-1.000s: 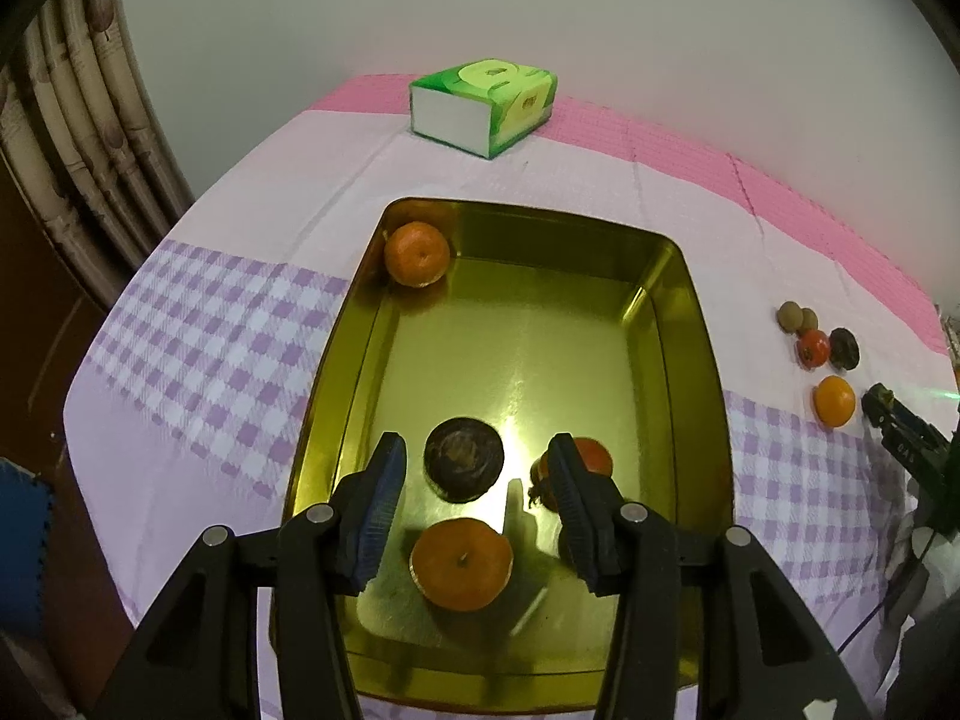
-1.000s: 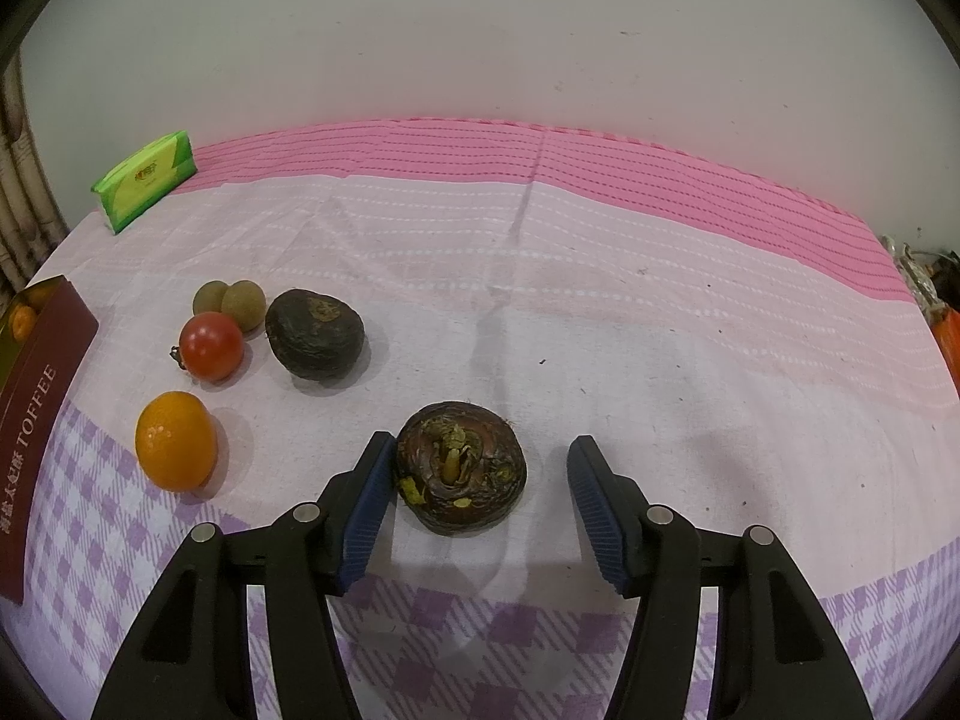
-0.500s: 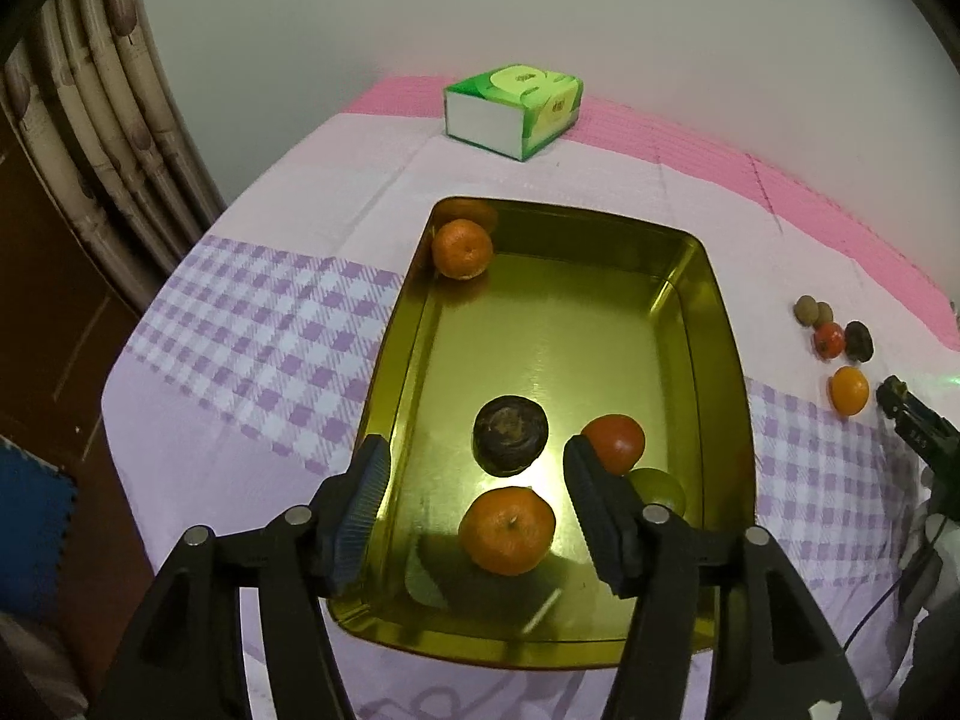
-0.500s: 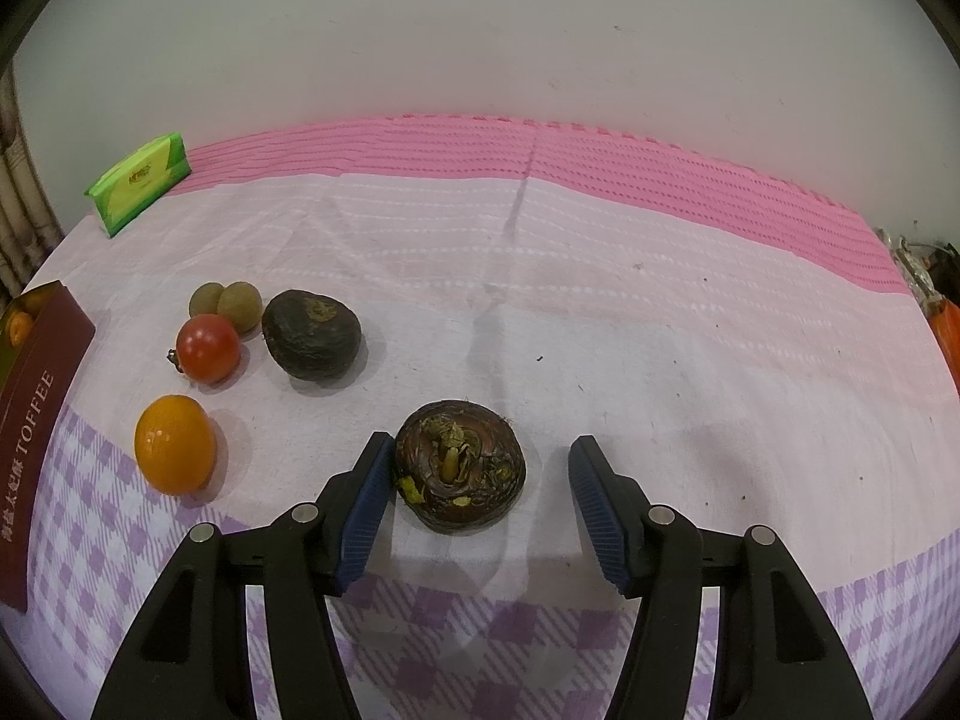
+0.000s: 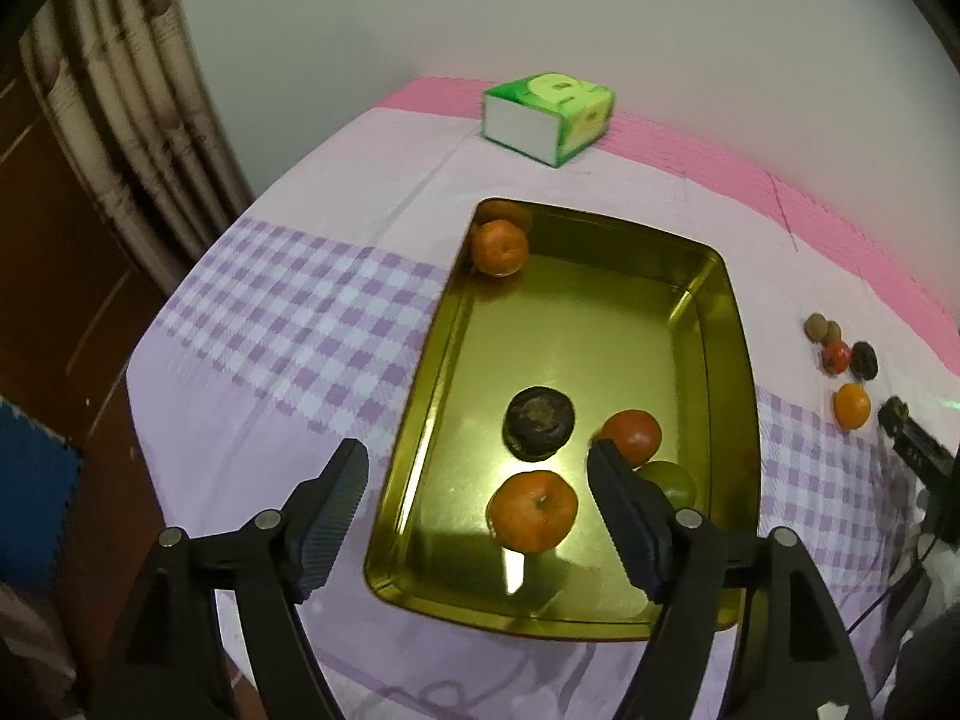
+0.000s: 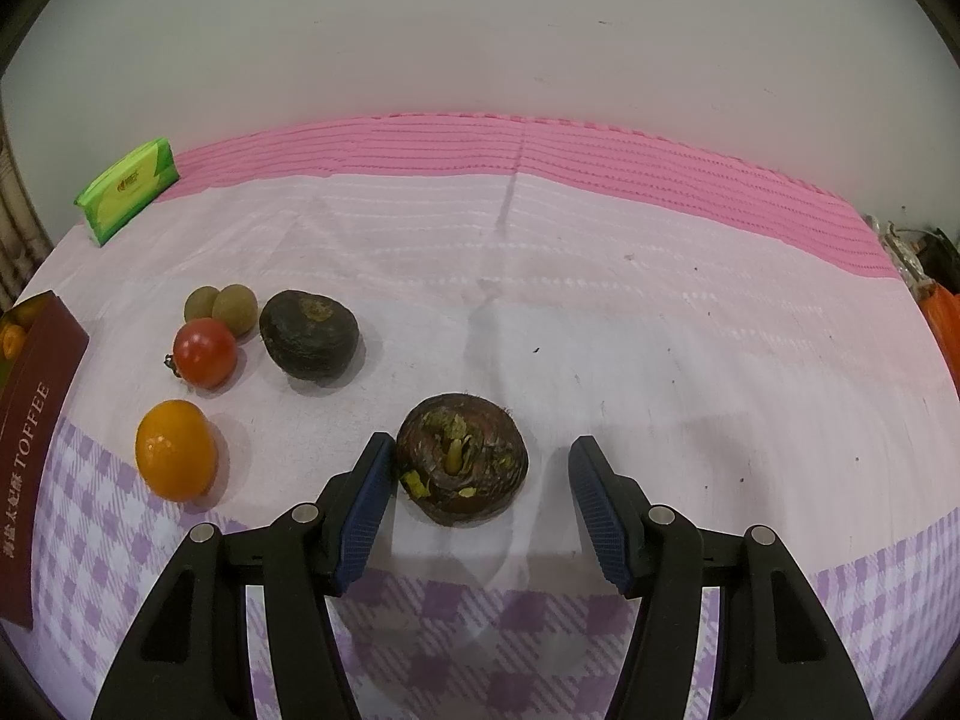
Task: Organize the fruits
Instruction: 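Raise the open left tool away from the tin tray, then lift the rough dark brown fruit and carry it toward the tray with the right tool, then lower the rough dark fruit into the tin tray and open the right tool, then move the right tool to the smooth dark fruit and close on it, then grasp the mandarin on the cloth with the left tool while the right tool holds the dark fruit, then carry the mandarin into the tin tray and open the left tool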
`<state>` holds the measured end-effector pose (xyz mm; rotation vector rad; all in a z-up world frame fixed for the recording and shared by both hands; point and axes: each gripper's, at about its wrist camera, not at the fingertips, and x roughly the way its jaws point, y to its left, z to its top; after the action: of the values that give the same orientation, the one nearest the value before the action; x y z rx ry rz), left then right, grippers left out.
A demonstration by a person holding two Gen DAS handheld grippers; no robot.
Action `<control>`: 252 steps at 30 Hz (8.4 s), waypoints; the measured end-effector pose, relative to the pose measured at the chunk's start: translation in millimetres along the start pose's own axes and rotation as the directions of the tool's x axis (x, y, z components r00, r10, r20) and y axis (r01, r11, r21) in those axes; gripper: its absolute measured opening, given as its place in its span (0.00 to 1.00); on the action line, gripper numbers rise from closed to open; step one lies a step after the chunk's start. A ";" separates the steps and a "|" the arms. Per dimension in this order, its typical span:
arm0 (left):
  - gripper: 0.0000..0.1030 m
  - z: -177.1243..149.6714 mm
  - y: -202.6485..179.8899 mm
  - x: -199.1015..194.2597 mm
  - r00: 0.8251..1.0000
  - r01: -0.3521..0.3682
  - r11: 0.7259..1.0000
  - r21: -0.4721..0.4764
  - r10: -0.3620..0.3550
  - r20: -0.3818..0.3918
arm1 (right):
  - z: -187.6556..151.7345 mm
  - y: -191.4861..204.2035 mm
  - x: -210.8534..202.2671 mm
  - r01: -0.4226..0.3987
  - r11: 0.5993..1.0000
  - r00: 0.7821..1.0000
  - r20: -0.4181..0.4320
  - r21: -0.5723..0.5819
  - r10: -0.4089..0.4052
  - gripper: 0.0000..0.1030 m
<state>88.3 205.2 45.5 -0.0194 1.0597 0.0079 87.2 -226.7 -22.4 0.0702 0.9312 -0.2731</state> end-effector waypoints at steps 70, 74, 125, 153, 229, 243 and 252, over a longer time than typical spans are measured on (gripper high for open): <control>0.75 -3.8 49.6 18.5 0.992 -0.105 0.976 -0.192 0.091 -0.083 | -15.3 284.6 -86.4 -0.460 0.754 0.882 -0.147 -0.468 0.448 0.42; 0.75 -4.2 48.2 19.5 0.992 -0.105 0.977 -0.187 0.091 -0.086 | -19.1 290.6 -82.5 -0.463 0.743 0.882 -0.167 -0.483 0.441 0.42; 0.75 -8.5 37.7 24.2 0.991 -0.113 0.983 -0.143 0.101 -0.088 | 22.3 155.9 -92.1 -0.348 0.907 0.930 0.034 -0.237 0.365 0.45; 0.75 -2.1 -16.2 8.4 0.998 -0.062 0.997 0.039 0.062 0.001 | 37.0 45.1 3.9 -0.191 0.980 0.982 -0.028 -0.064 0.189 0.48; 0.32 2.2 -291.1 91.3 0.930 0.351 0.893 0.280 -0.299 -0.212 | 11.4 -31.3 -2.6 -0.035 0.999 0.999 0.029 -0.006 0.035 0.42; 0.32 -9.7 -269.5 80.2 0.940 0.319 0.907 0.274 -0.266 -0.214 | 11.0 -31.5 -2.5 -0.032 0.999 0.999 0.028 -0.007 0.032 0.42; 0.32 -21.1 -258.9 62.6 0.944 0.315 0.903 0.294 -0.265 -0.198 | 11.2 -31.0 -1.0 -0.027 1.000 0.999 0.028 -0.013 0.027 0.42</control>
<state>104.6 -54.2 -16.3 0.1198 1.1941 -0.4456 87.3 -258.4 -13.1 0.0667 0.9033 -0.2425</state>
